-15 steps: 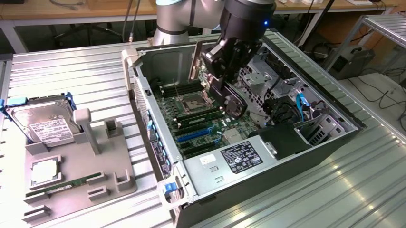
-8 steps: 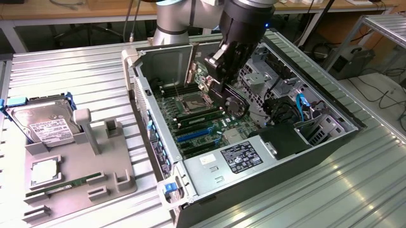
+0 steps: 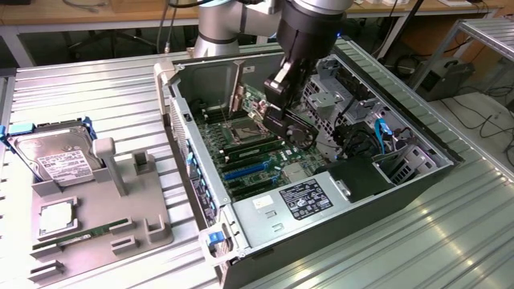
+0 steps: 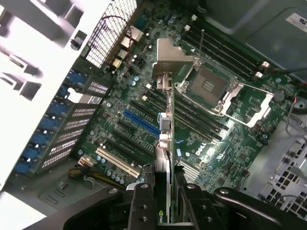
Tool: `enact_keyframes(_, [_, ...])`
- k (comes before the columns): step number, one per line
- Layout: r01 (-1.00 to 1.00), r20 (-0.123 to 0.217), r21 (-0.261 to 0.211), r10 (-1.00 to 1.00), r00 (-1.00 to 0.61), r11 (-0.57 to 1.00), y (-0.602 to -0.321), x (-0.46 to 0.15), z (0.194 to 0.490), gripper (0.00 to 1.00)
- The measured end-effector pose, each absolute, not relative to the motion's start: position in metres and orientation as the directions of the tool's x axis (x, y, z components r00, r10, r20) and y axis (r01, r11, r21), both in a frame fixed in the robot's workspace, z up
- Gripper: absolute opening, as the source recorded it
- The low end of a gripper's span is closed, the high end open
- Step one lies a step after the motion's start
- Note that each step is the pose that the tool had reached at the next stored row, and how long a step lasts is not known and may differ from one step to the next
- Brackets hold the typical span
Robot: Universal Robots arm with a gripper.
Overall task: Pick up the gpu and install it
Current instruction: 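Insert the gpu into the slot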
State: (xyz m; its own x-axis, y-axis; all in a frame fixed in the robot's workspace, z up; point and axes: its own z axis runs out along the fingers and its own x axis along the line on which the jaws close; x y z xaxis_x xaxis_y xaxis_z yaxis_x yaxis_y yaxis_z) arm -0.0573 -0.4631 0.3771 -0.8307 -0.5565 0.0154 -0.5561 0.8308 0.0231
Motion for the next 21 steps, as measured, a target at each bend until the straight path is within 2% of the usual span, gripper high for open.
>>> enact_keyframes(21, [-0.846, 0.014, 0.022, -0.846, -0.533, 0.533, -0.463, -0.057, 0.361, 0.26])
